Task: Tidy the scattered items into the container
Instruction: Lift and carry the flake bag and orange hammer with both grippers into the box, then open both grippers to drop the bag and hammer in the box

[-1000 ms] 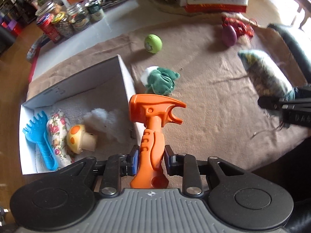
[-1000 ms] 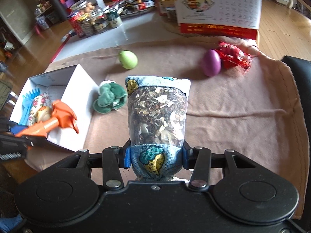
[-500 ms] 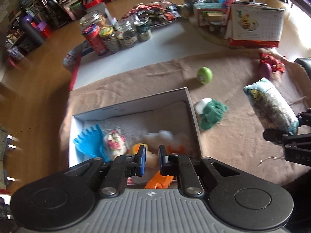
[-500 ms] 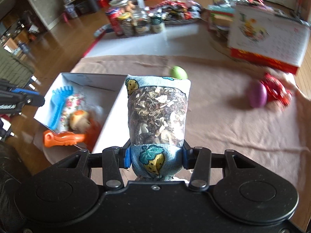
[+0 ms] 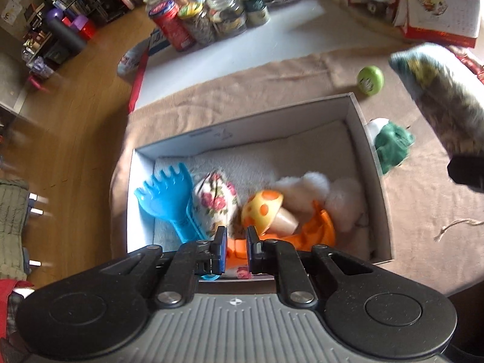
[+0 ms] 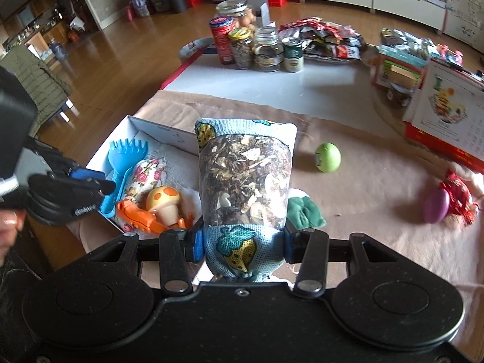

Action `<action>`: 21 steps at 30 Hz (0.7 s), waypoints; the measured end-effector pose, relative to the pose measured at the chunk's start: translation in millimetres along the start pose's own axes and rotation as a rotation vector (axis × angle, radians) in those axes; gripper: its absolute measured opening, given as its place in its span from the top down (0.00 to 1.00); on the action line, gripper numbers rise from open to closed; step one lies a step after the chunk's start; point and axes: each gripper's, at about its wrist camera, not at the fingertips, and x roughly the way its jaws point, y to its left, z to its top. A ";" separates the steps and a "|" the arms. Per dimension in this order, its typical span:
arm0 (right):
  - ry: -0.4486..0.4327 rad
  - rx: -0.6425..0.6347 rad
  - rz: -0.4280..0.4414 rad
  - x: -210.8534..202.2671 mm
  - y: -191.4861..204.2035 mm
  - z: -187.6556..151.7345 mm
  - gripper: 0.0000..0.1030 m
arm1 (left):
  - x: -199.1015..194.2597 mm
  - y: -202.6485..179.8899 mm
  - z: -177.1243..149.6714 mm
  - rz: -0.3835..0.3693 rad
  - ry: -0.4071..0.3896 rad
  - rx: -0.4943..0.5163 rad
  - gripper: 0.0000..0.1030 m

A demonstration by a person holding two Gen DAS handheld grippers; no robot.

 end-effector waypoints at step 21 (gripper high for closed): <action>0.195 -0.130 -0.007 96.3 62.2 36.1 0.54 | 54.2 23.4 -26.2 -0.034 0.076 -0.073 0.62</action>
